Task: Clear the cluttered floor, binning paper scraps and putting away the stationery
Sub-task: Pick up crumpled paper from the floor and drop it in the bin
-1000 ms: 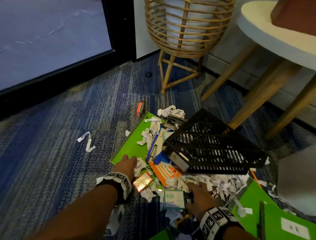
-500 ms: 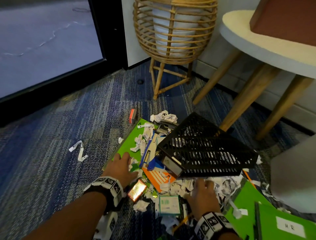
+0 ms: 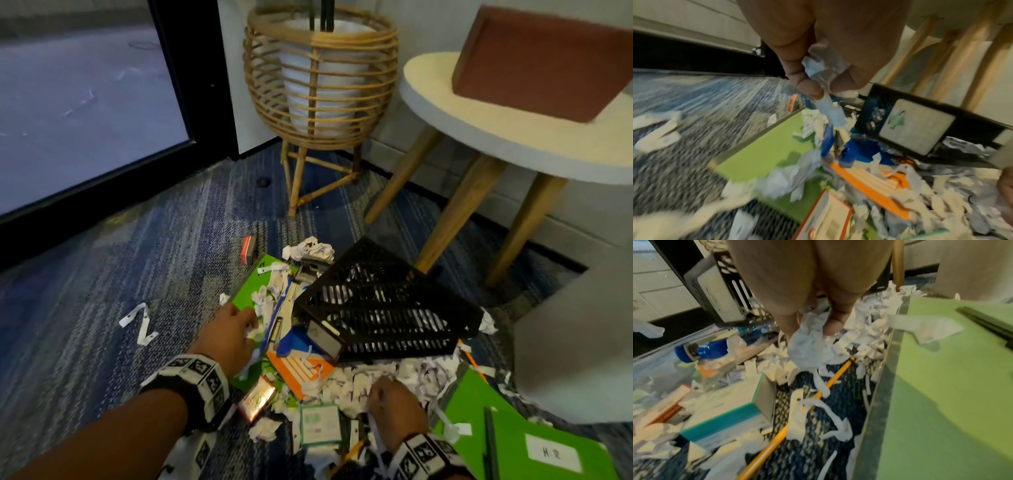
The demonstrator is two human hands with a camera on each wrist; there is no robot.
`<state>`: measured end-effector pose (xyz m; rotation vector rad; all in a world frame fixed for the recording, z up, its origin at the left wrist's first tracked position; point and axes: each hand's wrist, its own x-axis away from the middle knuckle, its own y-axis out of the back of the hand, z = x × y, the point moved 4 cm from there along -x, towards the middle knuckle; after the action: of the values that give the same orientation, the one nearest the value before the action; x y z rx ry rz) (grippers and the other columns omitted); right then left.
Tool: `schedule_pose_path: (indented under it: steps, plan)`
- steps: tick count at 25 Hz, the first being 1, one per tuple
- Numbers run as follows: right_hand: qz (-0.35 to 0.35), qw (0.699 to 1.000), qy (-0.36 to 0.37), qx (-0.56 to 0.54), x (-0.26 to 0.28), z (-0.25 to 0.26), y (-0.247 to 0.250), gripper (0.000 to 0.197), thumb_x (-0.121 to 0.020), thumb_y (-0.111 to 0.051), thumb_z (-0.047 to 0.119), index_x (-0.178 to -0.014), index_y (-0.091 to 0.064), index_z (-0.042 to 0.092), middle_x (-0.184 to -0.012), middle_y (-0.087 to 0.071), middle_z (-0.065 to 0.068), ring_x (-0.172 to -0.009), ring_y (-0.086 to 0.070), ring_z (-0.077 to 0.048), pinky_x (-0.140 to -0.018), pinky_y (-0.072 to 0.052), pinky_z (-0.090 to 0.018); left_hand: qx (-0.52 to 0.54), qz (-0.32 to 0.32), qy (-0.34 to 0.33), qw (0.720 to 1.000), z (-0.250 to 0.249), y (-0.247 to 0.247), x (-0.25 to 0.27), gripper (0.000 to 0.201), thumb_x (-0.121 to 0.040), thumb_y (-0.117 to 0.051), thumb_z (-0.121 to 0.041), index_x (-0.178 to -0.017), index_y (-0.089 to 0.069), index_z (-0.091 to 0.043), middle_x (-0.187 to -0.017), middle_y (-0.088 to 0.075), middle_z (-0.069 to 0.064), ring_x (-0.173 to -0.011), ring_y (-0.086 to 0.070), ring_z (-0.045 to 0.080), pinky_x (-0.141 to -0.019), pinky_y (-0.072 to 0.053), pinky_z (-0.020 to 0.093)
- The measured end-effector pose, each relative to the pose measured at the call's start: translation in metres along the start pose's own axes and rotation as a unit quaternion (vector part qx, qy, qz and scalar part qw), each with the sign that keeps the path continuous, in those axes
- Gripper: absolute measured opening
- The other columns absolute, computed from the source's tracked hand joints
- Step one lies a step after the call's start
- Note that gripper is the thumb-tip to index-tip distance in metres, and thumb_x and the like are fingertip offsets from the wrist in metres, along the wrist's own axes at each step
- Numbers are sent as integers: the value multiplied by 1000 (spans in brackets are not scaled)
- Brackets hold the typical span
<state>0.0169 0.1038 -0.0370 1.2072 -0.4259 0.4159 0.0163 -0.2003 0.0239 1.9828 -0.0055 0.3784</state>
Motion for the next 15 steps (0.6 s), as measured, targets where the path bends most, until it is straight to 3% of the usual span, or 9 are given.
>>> schedule_pose_path:
  steps: [3,6,7,8,9,10,11,13,15]
  plan:
    - [31,999,-3,-14,20,-8,31,27,-93,-49,38,-71,-38,26,-86,-48,0,-93,-55,-22,-79,-44,-28,-68,79,-64,993,-41,18,0,19,-84,-58,-42,-100,-57,-33,-94,-44,-9,-95,-56,15,-79,-46,27]
    - [28,999,-7,-14,38,-19,77,29,-94,-48,46,-87,-55,18,-94,-57,-6,-95,-55,-19,-87,-43,-25,-75,105,-115,985,-99,41,-2,36,-73,-32,-68,-74,-48,-36,-83,-46,-8,-82,-51,14,-74,-42,27]
    - [24,999,-10,-31,46,-27,92,31,-96,-47,41,-98,-60,13,-105,-59,-13,-102,-55,-18,-89,-42,-24,-64,102,-120,985,-119,48,-4,38,-68,-24,-67,-66,-44,-35,-78,-46,-8,-79,-51,15,-70,-40,27]
    - [4,998,8,-68,55,-36,108,24,-98,-46,33,-95,-65,18,-105,-58,-15,-103,-55,-14,-86,-42,-20,-58,102,-133,984,-143,56,-5,36,-67,-23,-63,-63,-43,-33,-74,-47,-7,-78,-52,15,-68,-38,27]
    - [-16,995,31,-94,68,-43,127,24,-96,-48,27,-77,-63,29,-90,-58,-6,-89,-54,-8,-78,-41,-18,-53,107,-152,981,-169,64,-5,32,-67,-27,-58,-65,-46,-33,-75,-51,-7,-79,-54,14,-68,-38,26]
    - [-42,992,43,-107,79,-52,145,30,-92,-53,23,-63,-57,29,-74,-51,2,-72,-50,-1,-71,-40,-18,-54,110,-174,977,-193,70,-4,26,-68,-32,-52,-72,-50,-34,-81,-56,-7,-81,-55,12,-70,-41,25]
    - [-82,988,43,-127,91,-61,165,28,-86,-58,19,-60,-52,29,-66,-49,-1,-61,-45,2,-66,-39,-18,-45,109,-203,972,-219,76,1,21,-70,-40,-47,-82,-53,-36,-90,-58,-7,-85,-55,11,-73,-43,23]
    - [-182,963,59,-187,124,-89,204,28,-76,-64,11,-62,-49,30,-67,-54,-7,-56,-48,-4,-58,-38,-18,0,98,-251,963,-274,82,10,21,-79,-55,-32,-100,-53,-34,-100,-57,-9,-87,-54,6,-73,-43,16]
    - [-254,935,67,-237,154,-116,251,31,-76,-64,2,-66,-47,26,-69,-55,-8,-55,-49,-10,-53,-38,-21,55,81,-288,953,-327,80,20,25,-83,-64,-20,-104,-54,-28,-101,-57,-11,-86,-53,2,-69,-40,9]
